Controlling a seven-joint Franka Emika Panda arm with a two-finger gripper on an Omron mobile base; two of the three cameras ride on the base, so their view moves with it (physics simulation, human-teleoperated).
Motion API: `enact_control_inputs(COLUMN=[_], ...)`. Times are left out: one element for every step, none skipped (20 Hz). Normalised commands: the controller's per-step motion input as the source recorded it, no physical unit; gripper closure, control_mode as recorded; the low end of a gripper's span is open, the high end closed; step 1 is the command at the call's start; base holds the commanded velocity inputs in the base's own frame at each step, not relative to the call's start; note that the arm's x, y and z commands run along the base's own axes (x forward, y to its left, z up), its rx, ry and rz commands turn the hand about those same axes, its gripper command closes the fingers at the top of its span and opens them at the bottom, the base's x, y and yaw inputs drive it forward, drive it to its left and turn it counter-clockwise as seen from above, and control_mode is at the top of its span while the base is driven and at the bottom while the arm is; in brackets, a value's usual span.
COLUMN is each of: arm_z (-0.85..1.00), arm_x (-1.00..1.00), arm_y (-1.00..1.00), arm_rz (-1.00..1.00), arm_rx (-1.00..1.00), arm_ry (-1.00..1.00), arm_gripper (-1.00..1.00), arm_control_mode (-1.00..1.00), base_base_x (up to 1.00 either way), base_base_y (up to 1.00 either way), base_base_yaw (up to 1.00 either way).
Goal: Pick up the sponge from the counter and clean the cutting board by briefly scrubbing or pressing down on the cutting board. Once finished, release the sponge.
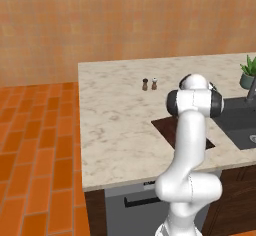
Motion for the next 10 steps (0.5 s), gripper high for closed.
enact_control_inputs(arm_z=[-0.79, -0.87, -0.77, -0.69, -0.5, -0.35, -0.23, -0.09, 0.0, 0.0], arm_x=[0.0, -0.06, -0.36, -0.52, -0.72, -0.94, -0.99, -1.0, -1.0, -1.0], arm_y=[0.0, 0.0, 0.0, 0.0, 0.0, 0.0, 0.0, 0.02, 0.09, 0.07], arm_rz=[0.27, 0.29, 0.28, 0.27, 0.27, 0.26, 0.28, 0.3, 0.35, 0.39], arm_rx=[0.02, 0.03, 0.0, 0.0, -0.06, -0.13, -0.19, -0.24, -0.34, -0.42], arm_ry=[-0.1, -0.1, -0.11, -0.1, -0.11, -0.15, -0.16, -0.19, -0.26, -0.32], arm_gripper=[1.0, 1.0, 1.0, 1.0, 1.0, 1.0, 1.0, 1.0, 1.0, 1.0], arm_control_mode=[-1.0, -1.0, -1.0, -1.0, -1.0, -1.0, -1.0, -1.0, -1.0, -1.0], base_base_x=[0.0, 0.0, 0.0, 0.0, 0.0, 0.0, 0.0, 0.0, 0.0, 0.0], base_base_y=[0.0, 0.0, 0.0, 0.0, 0.0, 0.0, 0.0, 0.0, 0.0, 0.0], base_base_yaw=[0.0, 0.0, 0.0, 0.0, 0.0, 0.0, 0.0, 0.0, 0.0, 0.0])
